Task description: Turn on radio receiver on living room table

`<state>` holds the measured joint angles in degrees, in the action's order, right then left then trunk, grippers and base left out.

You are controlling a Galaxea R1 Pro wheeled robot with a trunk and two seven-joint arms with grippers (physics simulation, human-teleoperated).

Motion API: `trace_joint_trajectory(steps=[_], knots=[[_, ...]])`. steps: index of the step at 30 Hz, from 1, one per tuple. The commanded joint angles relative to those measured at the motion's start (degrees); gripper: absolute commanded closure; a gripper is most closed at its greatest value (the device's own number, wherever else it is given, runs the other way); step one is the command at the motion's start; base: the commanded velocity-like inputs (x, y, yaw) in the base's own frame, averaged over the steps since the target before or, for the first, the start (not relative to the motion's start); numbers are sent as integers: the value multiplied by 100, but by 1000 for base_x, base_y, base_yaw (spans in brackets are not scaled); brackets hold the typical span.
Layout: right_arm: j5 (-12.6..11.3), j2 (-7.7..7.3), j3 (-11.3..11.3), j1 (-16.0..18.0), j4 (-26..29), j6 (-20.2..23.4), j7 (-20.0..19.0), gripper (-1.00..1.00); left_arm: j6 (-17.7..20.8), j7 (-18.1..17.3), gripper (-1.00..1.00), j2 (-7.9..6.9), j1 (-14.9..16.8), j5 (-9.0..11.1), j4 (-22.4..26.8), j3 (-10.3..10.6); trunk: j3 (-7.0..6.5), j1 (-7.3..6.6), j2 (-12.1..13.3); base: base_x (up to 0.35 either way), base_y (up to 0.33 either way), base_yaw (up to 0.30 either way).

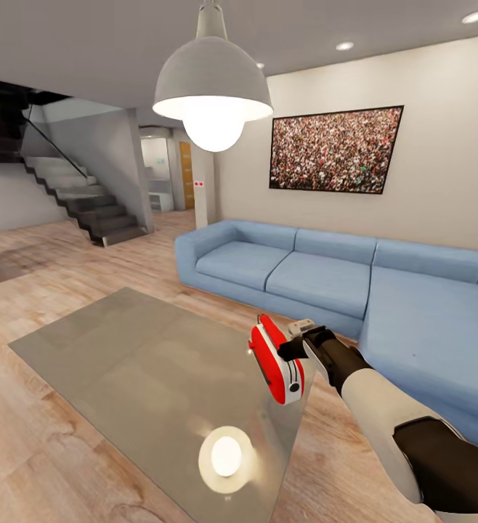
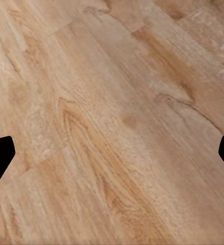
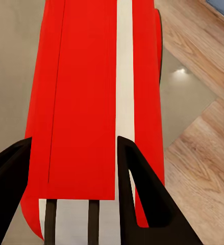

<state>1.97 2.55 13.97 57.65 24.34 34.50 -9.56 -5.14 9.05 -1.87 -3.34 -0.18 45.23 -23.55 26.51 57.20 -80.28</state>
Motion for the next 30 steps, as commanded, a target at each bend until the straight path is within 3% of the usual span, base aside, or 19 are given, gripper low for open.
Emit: trace_joint_trajectory(steps=[1,30], knots=[[-16,-2,-6,1,-4,-2,-5,100,1,0,-100,-2,0,0,-2,0,-19,-23,41,0,0,0],[-39,-8,0,1,-112,-175,-2,100,4,0,-100,-4,0,0,-5,0,-540,-660,1204,0,0,0]])
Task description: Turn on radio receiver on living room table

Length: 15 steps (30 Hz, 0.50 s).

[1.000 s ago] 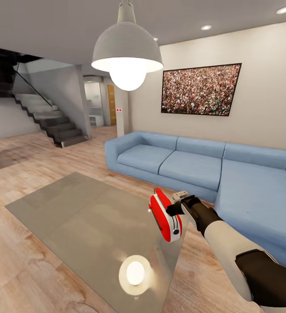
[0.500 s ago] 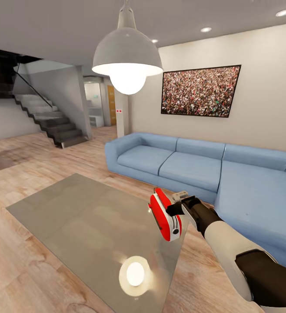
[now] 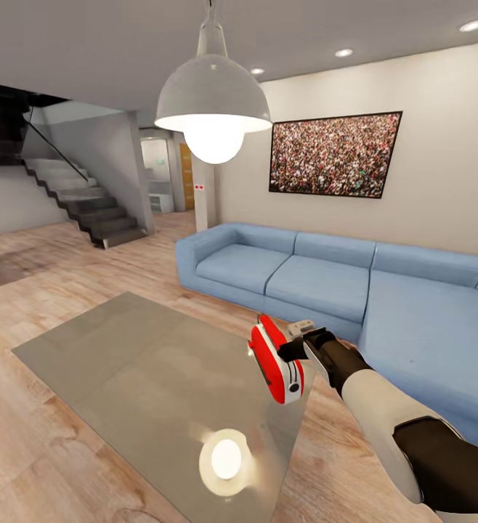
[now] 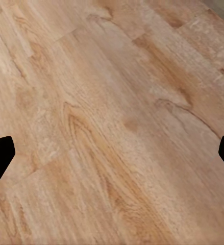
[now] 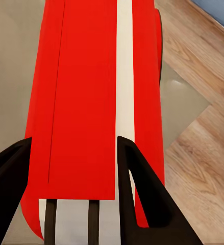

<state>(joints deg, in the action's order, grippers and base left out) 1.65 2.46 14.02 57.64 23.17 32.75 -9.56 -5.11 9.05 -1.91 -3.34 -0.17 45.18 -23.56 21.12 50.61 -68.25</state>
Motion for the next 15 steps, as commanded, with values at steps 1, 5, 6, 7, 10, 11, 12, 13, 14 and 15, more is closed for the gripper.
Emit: trace_joint_trajectory(steps=[1,5,6,7,10,11,12,13,14,15], knots=[[-7,0,-5,2,-6,-5,-2,100,0,0,-100,-1,0,0,-1,0,-19,-23,41,0,0,0],[4,0,-5,2,-25,-14,2,100,1,-4,-100,6,0,20,4,0,-19,-23,41,0,0,0],[8,0,-5,2,-24,-14,4,100,1,-6,-100,10,0,22,6,0,-19,-23,41,0,0,0],[12,0,-5,2,-24,-16,5,100,1,-5,-100,15,0,24,6,0,-19,-23,41,0,0,0],[17,0,-5,2,-29,-167,9,100,1,-4,-100,22,0,26,7,0,-19,-23,41,0,0,0],[18,0,-4,2,-30,-280,15,100,1,-2,-100,25,0,26,7,0,-19,-23,41,0,0,0],[19,0,-4,2,-31,-412,31,100,1,-2,-100,28,0,26,4,0,-19,-23,41,0,0,0],[21,0,-4,0,-33,-545,76,100,1,-1,-100,30,0,26,6,0,-19,-23,41,0,0,0],[23,2,-1,-3,-43,-658,155,100,1,-1,-100,31,0,26,6,0,-19,-23,41,0,0,0],[25,5,2,-6,-61,-763,266,100,1,0,-100,30,0,26,7,0,-19,-23,41,0,0,0]])
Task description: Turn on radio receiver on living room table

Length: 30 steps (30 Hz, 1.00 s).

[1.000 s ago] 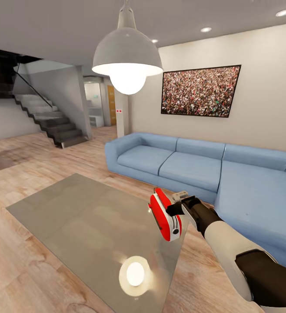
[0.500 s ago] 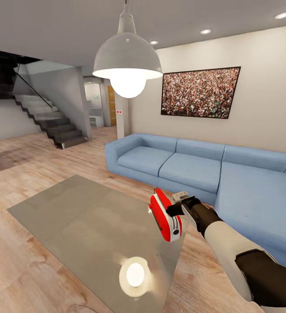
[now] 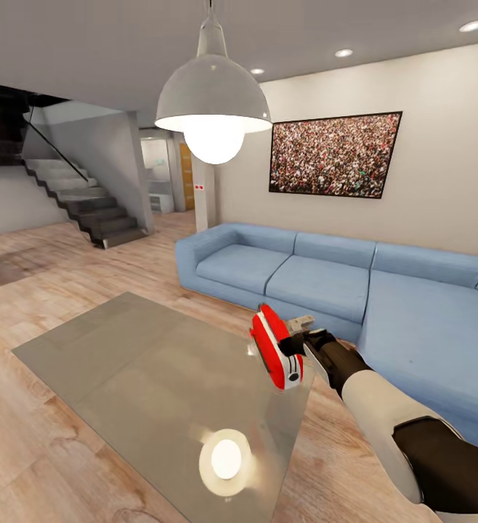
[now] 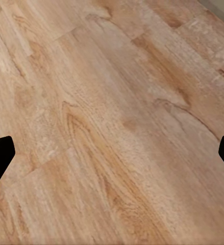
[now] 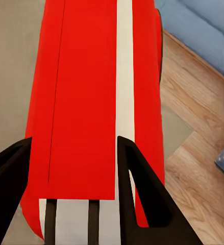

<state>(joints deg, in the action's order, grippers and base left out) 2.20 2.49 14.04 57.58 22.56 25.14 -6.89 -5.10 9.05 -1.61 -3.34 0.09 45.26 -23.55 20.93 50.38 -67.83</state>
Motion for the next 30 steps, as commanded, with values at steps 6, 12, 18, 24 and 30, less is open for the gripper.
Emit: trace_joint_trajectory(steps=[6,12,18,24,30], knots=[[57,34,47,-165,-48,-1060,1002,100,0,0,-100,-19,0,0,-4,0,0,0,0,0,0,0],[498,22,55,-218,-43,-1363,1259,100,0,0,-100,-24,0,0,-4,0,0,0,0,0,0,0],[665,23,63,-221,-40,-1343,1297,100,0,0,-100,-15,0,0,0,0,0,0,0,0,0,0],[711,23,64,-221,-34,-1373,1298,100,0,0,-100,-15,0,0,-2,0,0,0,0,0,0,0],[1343,40,158,-228,-62,-2136,1785,100,-4,0,-100,10,0,-14,-4,0,0,0,0,0,0,0]])
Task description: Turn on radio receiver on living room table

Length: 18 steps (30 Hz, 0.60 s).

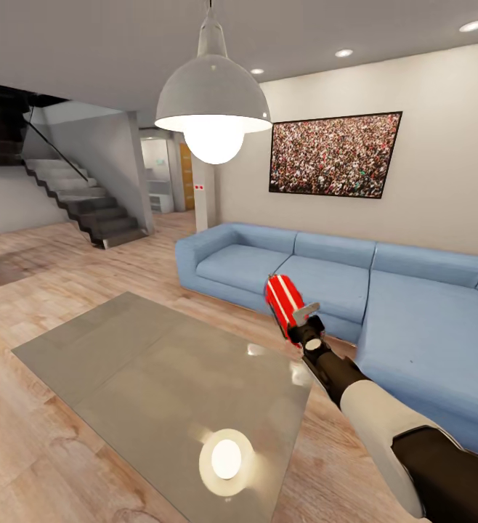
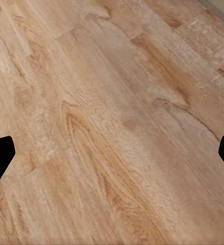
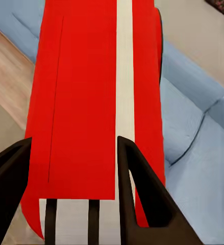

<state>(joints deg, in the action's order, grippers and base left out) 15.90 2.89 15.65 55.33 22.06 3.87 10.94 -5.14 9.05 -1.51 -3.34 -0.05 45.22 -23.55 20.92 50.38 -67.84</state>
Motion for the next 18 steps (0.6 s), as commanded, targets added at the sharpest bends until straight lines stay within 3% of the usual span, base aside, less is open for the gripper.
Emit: trace_joint_trajectory(steps=[1,3,5,9,14,17,18], knots=[[81,7,12,-3,-24,-82,115,100,-1,0,-100,0,0,-1,1,0,1,0,0,0,0,0],[494,53,62,-16,-88,-271,613,100,-3,0,-100,1,0,-2,2,0,1,0,0,0,0,0],[1107,171,116,-28,-143,-376,1315,100,0,0,-100,-5,0,-6,1,2,1,0,0,0,0,0],[1661,243,293,-38,-189,-392,1830,100,-2,0,-100,-7,0,-11,1,4,1,0,0,0,0,0],[1866,346,651,-47,-518,-395,2606,100,-5,0,-100,-5,0,-12,0,4,1,0,0,0,0,0],[1890,420,1097,-48,-749,-395,3194,100,-5,0,-100,0,0,-12,-2,8,1,0,0,0,0,0],[1893,468,1329,-48,-856,-395,3551,100,-5,0,-100,-2,0,-12,-1,7,1,0,0,0,0,0]])
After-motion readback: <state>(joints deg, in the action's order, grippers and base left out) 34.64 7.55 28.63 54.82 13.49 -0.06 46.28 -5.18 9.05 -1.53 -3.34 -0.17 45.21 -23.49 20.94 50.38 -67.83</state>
